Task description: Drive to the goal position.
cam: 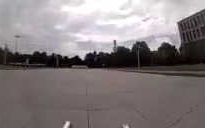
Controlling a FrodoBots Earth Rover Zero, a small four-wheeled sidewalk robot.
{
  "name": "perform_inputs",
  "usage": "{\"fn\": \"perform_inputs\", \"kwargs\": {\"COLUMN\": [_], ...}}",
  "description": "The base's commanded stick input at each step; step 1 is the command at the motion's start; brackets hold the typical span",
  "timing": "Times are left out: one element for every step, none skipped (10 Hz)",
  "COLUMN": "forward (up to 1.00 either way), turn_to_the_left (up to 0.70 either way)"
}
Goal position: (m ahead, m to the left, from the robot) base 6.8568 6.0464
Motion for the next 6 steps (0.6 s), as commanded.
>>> {"fn": "perform_inputs", "kwargs": {"forward": [0.7,0.7,0.7,0.7,0.7,0.7], "turn_to_the_left": [0.0,0.0,0.0,0.0,0.0,0.0]}}
